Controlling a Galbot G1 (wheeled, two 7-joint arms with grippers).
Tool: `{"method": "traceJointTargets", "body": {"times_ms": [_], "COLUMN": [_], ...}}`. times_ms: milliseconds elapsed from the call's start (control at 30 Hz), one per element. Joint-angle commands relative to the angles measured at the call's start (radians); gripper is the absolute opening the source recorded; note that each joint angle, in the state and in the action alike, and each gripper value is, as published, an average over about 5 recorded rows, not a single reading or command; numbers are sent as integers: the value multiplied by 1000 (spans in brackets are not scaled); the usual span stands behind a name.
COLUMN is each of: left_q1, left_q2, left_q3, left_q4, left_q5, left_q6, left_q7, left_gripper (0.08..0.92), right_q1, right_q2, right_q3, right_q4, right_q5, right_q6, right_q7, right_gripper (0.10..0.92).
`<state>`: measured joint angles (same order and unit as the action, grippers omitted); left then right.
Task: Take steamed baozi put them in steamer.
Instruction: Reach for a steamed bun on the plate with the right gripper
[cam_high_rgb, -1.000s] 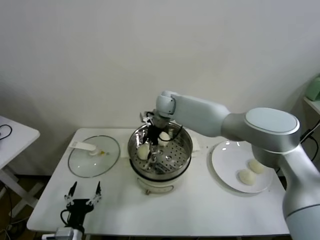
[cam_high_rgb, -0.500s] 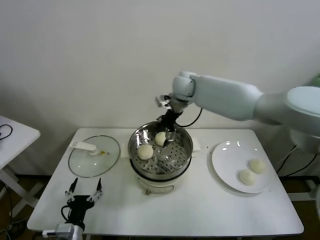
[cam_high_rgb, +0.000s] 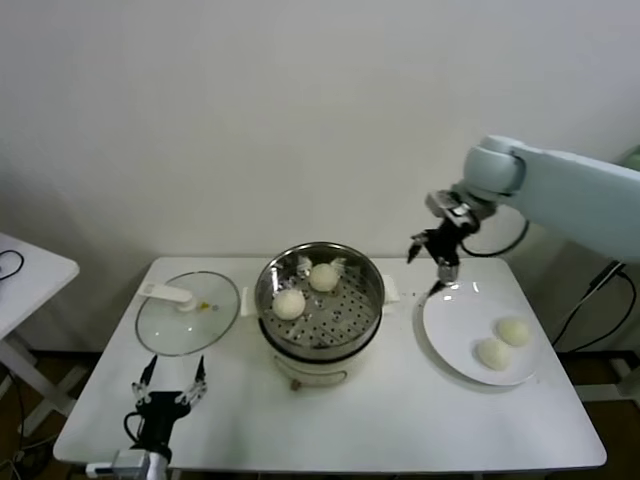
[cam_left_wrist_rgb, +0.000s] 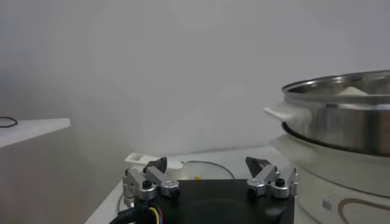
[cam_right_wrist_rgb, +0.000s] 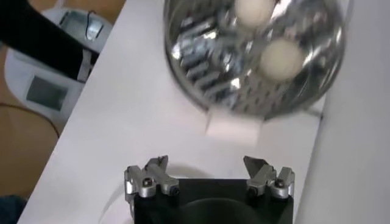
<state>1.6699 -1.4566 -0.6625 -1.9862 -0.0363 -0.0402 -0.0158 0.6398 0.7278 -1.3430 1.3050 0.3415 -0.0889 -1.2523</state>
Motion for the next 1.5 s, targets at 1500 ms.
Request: {"method": "traceJointTargets", "body": {"times_ms": [1500], "left_q1": [18], "left_q2": [-27], "left_q3": [-20], "left_q4": [11], "left_q5": [22], "left_q6": [-1], "left_q7": [-5], "left_gripper": [823], "right_q1": [-711], "right_q2": [-43], "right_q3": [573], "right_q4": [-242], "right_q5": [-604], "right_q6": [132], "right_q7": [51], "right_gripper": [823]}}
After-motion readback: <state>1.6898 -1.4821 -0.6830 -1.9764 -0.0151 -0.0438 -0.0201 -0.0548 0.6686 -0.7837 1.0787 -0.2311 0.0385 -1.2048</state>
